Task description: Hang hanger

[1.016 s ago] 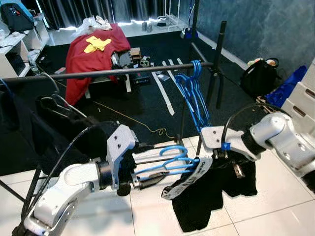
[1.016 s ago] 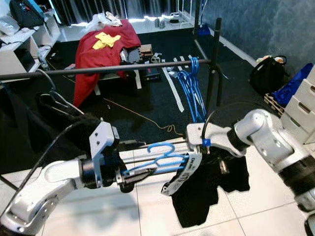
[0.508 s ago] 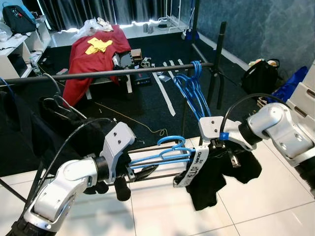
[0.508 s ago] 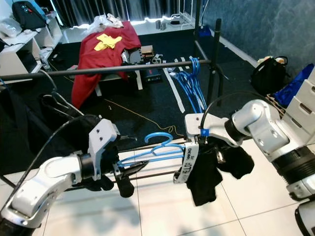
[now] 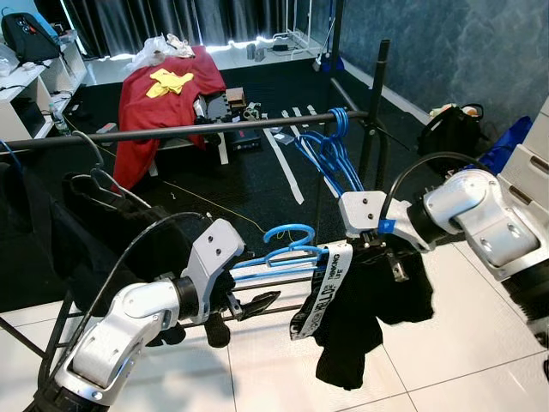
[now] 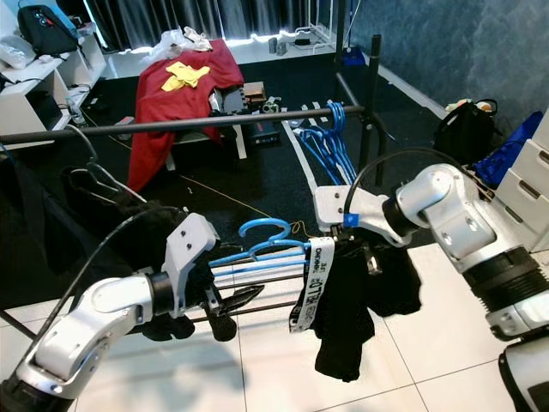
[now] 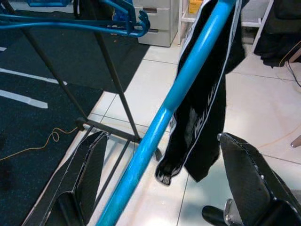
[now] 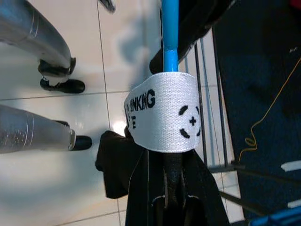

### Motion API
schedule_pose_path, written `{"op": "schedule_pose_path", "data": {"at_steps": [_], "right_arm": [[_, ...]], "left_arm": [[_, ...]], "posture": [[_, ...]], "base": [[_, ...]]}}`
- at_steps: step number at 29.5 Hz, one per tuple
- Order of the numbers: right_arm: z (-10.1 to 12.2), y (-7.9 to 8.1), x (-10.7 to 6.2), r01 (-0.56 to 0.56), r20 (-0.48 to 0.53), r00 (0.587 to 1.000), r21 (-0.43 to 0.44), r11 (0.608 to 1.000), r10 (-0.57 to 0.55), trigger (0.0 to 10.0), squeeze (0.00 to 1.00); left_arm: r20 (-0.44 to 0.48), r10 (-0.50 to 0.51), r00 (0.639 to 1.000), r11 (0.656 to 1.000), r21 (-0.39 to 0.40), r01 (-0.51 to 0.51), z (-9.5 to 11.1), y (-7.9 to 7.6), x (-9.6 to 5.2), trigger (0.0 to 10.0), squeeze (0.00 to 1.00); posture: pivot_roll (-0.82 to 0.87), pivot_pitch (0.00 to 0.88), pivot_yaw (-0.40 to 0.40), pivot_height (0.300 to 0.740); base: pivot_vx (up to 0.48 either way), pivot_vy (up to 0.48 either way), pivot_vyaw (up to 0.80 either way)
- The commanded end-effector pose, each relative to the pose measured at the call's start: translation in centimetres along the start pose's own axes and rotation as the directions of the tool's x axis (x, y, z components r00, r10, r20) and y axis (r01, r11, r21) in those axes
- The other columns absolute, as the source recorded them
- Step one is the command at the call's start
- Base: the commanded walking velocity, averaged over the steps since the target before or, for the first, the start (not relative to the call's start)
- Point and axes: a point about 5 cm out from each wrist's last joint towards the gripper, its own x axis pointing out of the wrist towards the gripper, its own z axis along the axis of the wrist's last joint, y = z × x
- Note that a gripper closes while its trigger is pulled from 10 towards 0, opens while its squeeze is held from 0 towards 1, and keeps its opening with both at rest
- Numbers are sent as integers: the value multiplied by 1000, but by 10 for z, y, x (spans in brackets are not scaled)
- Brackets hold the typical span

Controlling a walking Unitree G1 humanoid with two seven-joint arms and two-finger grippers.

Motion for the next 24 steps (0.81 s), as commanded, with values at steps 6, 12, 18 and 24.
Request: {"op": "schedule_pose_path", "data": {"at_steps": [6, 12, 18, 24], "right_arm": [[8, -4, -2, 8, 27, 1000, -38, 999, -7, 0, 0], [4, -3, -3, 2, 3, 1000, -35, 999, -2, 0, 0], [3, -1, -2, -3, 0, 1000, -36, 999, 3, 0, 0], [5, -1, -1, -4, 16, 1000, -40, 999, 4, 0, 0]], "left_arm": [[-9, -20, 1000, 1000, -3, 20, -3, -3, 2, 0, 0], [-28, -20, 999, 1000, 12, 20, -6, -3, 1, 0, 0], [-33, -22, 999, 1000, 15, 23, -6, -4, 2, 0, 0], [-35, -21, 999, 1000, 14, 21, -7, -5, 2, 0, 0]], "posture": [[-120, 5, 37, 740], [-124, 8, 38, 740], [-123, 10, 39, 740], [-122, 11, 36, 740]], "base": [[0, 0, 0], [0, 0, 0], [0, 0, 0], [0, 0, 0]]}}
